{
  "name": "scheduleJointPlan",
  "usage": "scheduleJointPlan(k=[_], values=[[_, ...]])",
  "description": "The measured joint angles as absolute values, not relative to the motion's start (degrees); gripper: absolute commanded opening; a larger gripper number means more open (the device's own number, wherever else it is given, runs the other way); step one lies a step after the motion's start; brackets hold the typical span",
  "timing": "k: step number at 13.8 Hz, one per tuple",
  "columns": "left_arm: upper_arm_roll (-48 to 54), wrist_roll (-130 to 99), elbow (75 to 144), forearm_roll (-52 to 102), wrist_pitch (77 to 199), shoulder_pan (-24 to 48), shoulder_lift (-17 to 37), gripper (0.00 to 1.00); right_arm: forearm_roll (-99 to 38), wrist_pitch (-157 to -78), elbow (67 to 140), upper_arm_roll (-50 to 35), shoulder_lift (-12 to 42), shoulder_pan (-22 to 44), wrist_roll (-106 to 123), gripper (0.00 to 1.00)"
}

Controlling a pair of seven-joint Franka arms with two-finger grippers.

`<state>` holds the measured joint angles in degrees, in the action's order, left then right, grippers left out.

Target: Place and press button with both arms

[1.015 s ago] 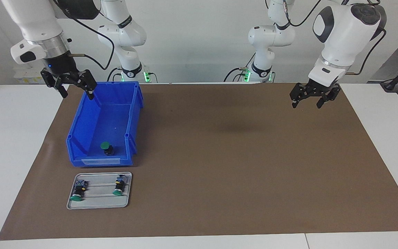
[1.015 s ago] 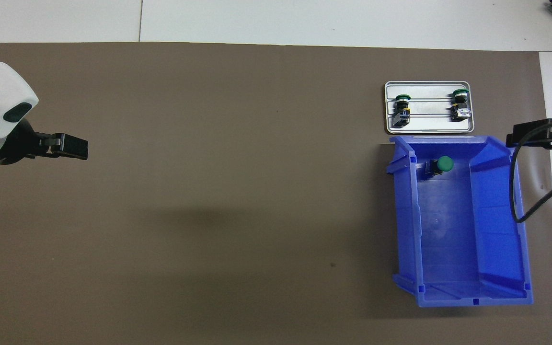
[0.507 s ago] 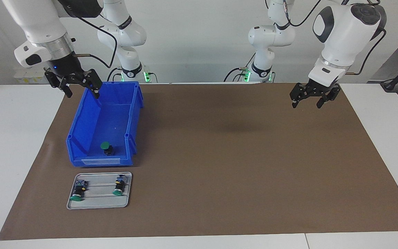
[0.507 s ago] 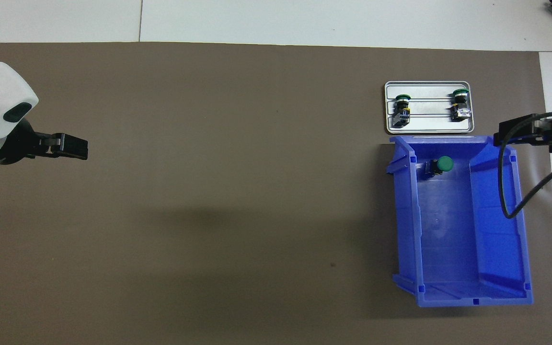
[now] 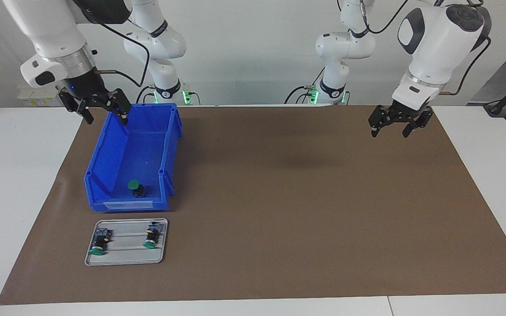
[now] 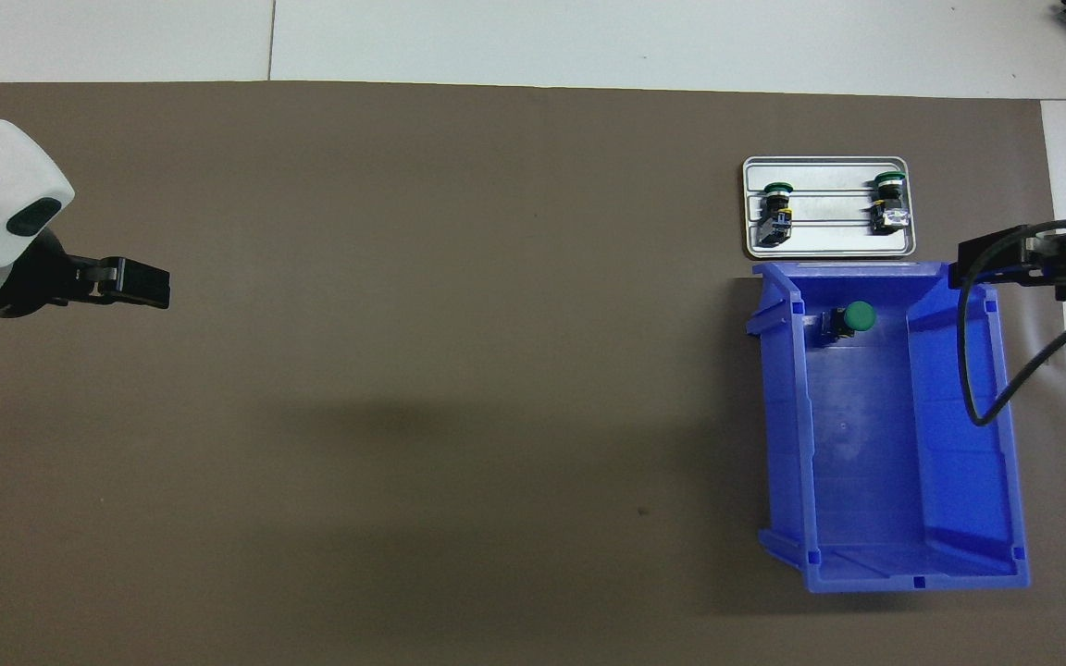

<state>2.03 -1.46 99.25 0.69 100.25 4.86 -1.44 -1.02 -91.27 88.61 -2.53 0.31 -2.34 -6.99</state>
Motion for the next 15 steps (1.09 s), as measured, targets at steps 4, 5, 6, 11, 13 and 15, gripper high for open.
scheduleJointPlan(k=[4,5,6,11,13,15], values=[[2.0,-1.5,99.2,0.7,100.2,4.9,-1.4,1.00,-1.0,-91.0,88.6,-2.1,-0.1,-1.6,-7.0,1.00],[2.0,-1.5,99.2,0.7,100.2,4.9,-1.4,1.00,-1.0,-90.5,88.6,-1.1,-0.4,-0.4,-7.0,1.00],[2.0,-1.5,99.2,0.7,100.2,4.9,-1.4,1.00,-1.0,-89.8,88.6,0.0,-0.6,0.8,-7.0,1.00],[2.0,-1.5,99.2,0.7,100.2,4.9,-1.4,1.00,-1.0,-89.3,88.6,1.6,-0.8,2.4,-7.0,1.00],[2.0,-1.5,99.2,0.7,100.2,4.9,-1.4,1.00,-1.0,-89.3,88.7,2.0,-0.8,2.7,-7.0,1.00],[2.0,-1.5,99.2,0.7,100.2,4.9,-1.4,1.00,-1.0,-89.2,88.8,2.0,-0.6,2.7,-7.0,1.00]])
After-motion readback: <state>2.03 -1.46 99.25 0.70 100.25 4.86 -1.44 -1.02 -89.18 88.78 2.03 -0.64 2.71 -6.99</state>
